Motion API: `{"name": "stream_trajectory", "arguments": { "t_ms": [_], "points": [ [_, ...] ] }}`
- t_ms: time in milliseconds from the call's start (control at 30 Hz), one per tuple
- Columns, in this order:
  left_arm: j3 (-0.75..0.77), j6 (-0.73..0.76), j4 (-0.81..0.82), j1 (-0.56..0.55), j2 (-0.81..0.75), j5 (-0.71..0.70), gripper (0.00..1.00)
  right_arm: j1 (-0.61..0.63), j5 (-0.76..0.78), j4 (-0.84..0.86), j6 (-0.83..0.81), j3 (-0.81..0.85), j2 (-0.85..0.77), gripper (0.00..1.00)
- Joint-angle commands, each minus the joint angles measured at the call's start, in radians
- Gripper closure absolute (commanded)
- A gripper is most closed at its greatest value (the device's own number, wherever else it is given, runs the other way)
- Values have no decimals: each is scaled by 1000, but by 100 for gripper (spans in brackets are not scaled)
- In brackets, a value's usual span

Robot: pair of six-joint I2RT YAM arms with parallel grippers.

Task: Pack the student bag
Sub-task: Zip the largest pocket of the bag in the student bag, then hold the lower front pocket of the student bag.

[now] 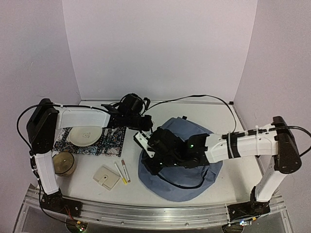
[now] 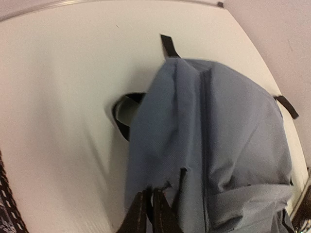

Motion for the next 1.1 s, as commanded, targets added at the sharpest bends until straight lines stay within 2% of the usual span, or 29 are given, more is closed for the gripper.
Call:
{"name": "stream_trajectory", "arguments": {
  "t_ms": [0,100,167,267,400,567,833,1067],
  "points": [
    [57,66,98,63,-23,-128,84,-23,-67,-18,-19,133,74,77],
    [41,79,102,63,-58,-130,76,-51,-74,-20,0,136,58,57],
    [20,81,106,63,-87,-143,71,-70,-71,-25,17,107,23,50],
    [-11,71,109,62,-125,-145,63,-111,-50,-41,62,15,-69,45],
    [-66,26,108,48,-174,-113,43,-172,-14,-74,120,-126,-230,35],
    [-127,1,96,-37,-220,-123,23,-285,14,-151,216,-288,-406,29],
    [-143,0,65,-215,-213,-155,20,-498,-78,-185,361,-485,-578,28],
    [-235,-9,58,-298,-186,-189,23,-567,-133,-126,472,-581,-605,35]
  ]
}}
